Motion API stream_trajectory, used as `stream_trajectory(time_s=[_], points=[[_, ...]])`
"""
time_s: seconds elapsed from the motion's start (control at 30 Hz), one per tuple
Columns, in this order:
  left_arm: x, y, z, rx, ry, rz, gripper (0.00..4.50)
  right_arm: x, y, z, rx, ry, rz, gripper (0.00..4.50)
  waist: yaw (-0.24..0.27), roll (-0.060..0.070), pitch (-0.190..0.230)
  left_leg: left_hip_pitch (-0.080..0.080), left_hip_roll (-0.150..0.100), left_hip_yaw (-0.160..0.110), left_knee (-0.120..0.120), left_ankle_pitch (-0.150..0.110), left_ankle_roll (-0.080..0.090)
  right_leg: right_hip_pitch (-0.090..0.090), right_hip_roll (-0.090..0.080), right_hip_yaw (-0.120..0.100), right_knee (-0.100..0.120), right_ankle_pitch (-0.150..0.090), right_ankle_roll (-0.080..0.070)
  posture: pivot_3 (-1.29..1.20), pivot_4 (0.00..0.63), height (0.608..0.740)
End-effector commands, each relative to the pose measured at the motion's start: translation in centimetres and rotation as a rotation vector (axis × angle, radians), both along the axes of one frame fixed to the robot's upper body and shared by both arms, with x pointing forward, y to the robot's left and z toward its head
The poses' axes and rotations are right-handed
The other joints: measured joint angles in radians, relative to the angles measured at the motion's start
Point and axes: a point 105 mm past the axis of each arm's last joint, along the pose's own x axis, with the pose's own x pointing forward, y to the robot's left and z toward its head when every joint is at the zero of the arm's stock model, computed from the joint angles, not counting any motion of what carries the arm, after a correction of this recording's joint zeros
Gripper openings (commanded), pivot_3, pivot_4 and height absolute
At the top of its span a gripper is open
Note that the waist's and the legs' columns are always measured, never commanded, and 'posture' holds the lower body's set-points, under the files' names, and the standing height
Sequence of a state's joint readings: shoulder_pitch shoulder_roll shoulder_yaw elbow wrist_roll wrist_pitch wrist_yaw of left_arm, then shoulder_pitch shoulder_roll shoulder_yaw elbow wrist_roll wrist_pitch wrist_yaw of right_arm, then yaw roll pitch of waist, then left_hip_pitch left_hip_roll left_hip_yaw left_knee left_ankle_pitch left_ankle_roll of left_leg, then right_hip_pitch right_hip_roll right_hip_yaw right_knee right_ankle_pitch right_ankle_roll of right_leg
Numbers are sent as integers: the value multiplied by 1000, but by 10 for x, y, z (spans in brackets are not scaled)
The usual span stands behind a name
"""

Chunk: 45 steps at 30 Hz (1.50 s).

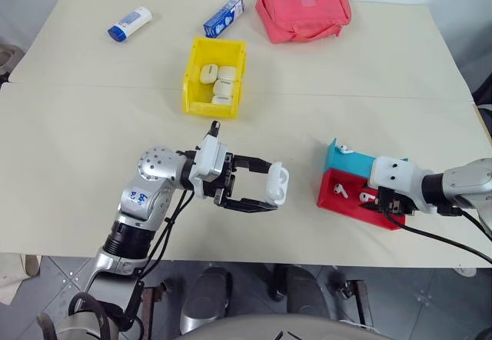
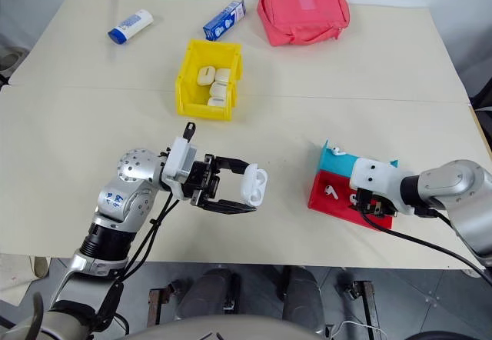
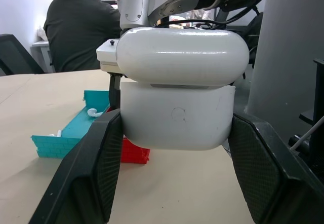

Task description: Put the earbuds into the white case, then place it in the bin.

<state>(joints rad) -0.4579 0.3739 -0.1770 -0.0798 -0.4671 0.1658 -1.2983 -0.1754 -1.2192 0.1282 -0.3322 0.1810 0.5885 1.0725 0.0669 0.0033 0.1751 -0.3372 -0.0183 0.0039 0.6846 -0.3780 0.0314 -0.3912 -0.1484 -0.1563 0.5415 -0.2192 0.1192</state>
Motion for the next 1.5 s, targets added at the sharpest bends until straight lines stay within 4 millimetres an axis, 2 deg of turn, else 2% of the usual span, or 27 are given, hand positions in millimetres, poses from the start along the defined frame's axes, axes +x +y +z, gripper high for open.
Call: stream_trajectory(time_s=[0.03,0.33,0.43,0.5,0.57,0.7,0.8,0.93,1.03,1.07,1.13,1.33,1.5], points=[[-7,0,8,-21,-33,-12,2751,3,0,1,-6,-8,10,2078,-1,0,0,0,0,0,0,0,0,0,0,0,0,0,0,0,150,740],[-8,0,8,-21,-34,-3,2751,0,-1,-1,-18,13,14,2078,-1,0,0,0,0,0,0,0,0,0,0,0,0,0,0,0,150,740],[-7,0,8,-20,-34,-1,2751,0,-1,-2,-15,16,13,1524,-1,0,0,0,0,0,0,0,0,0,0,0,0,0,0,0,150,740],[-6,0,8,-20,-35,1,2751,1,-1,-2,-13,15,9,820,-1,0,0,1,0,0,0,0,0,0,0,0,0,0,0,0,150,740],[-6,0,8,-20,-36,3,2751,2,-2,-2,-14,10,0,446,-2,0,0,1,0,0,0,0,0,0,0,0,0,0,0,0,150,740],[-5,1,8,-20,-34,1,2751,3,-2,-2,-17,5,-4,447,-3,0,0,1,0,0,0,0,0,1,0,0,0,0,0,0,150,740],[-4,1,9,-24,-35,1,2751,6,-3,10,1,-45,-25,447,-4,0,0,1,0,0,0,0,0,1,0,0,0,0,0,0,150,740],[1,1,13,-60,-20,-2,2751,1,24,55,225,-151,10,447,-6,1,0,0,0,0,0,0,0,0,0,0,0,0,0,0,150,740],[5,0,16,-89,-2,-17,2751,-17,50,96,465,-244,85,447,-5,1,-1,0,1,-1,0,1,-1,1,1,-1,0,0,0,0,150,740],[8,-1,18,-99,7,-17,2751,-25,63,114,582,-311,166,447,-5,1,0,0,1,-1,0,0,-1,1,1,0,0,0,0,0,150,740],[13,-2,19,-106,17,-23,2751,-36,75,133,728,-364,234,447,-3,0,-1,0,2,-2,0,0,-1,2,1,-1,0,0,0,0,150,740],[20,-4,22,-131,24,-57,2751,-46,107,144,982,-341,325,447,-2,0,-1,1,1,0,0,0,0,1,1,0,0,1,0,0,150,740],[19,-6,25,-171,28,-99,2751,-43,125,139,1113,-296,345,447,-8,0,-1,0,0,0,0,0,0,0,1,0,1,1,0,0,150,740]])
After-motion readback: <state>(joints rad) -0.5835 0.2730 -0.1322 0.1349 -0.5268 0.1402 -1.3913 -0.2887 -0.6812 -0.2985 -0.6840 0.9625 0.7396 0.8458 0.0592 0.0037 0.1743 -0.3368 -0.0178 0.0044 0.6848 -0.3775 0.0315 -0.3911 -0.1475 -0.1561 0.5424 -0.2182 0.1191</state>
